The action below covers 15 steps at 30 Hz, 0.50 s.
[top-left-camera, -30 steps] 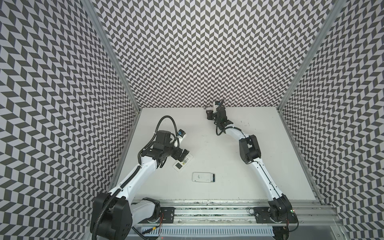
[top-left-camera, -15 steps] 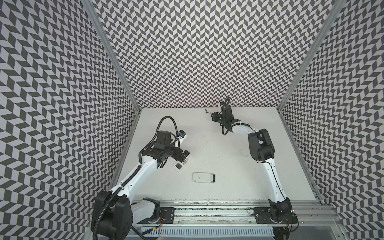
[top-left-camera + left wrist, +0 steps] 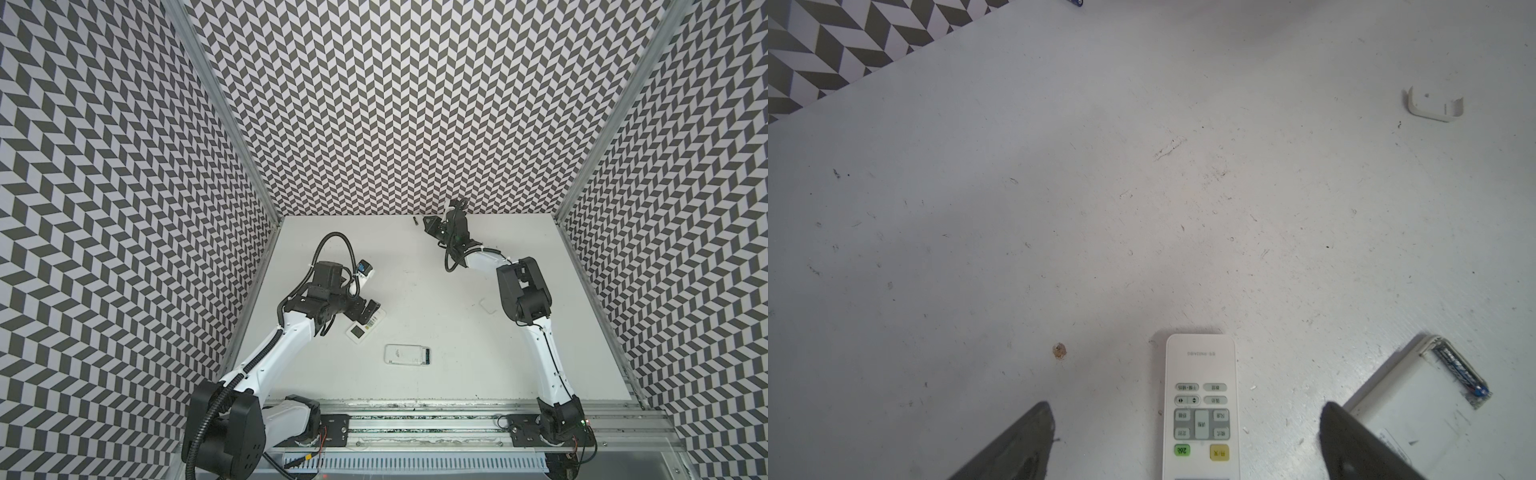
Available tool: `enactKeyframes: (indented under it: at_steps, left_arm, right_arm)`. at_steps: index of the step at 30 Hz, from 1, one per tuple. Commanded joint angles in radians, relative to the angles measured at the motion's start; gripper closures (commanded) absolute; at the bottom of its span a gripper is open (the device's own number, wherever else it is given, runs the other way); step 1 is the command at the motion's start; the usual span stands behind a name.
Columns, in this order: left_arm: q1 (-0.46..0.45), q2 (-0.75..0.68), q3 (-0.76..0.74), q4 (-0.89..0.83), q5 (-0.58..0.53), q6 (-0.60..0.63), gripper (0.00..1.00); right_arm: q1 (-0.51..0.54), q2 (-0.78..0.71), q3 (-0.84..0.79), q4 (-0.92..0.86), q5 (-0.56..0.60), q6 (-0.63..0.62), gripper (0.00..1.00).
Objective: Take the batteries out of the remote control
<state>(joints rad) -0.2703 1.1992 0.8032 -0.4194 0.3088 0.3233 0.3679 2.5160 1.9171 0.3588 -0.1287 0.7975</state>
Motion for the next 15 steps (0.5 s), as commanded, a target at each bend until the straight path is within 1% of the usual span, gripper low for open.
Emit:
enactKeyframes:
  at_steps: [1,4,7,9,12,15]
  left_arm:
    - [0.0,-0.018,-0.007,0.018,0.009,0.003,0.0]
    - [0.0,-0.018,-0.004,0.016,0.005,0.002,0.0]
    - [0.001,-0.019,-0.011,0.02,0.005,0.005,0.0]
    - [0.001,-0.018,-0.014,0.022,0.01,0.012,0.0]
    - [-0.012,-0.02,-0.013,0.016,0.002,0.058,0.0]
    - [-0.044,-0.023,-0.012,-0.002,0.018,0.171,0.0]
  right_arm:
    - [-0.004,0.076,0.04,0.108,-0.002,0.133,1.0]
    - [-0.004,0.043,-0.013,0.151,-0.016,0.124,1.0]
    - [-0.006,-0.069,-0.178,0.248,0.0,0.083,1.0]
    - [-0.01,-0.142,-0.263,0.27,0.007,0.041,1.0]
    - [-0.02,-0.259,-0.392,0.293,-0.002,-0.014,1.0]
    - [-0.029,-0.385,-0.528,0.296,-0.015,-0.061,1.0]
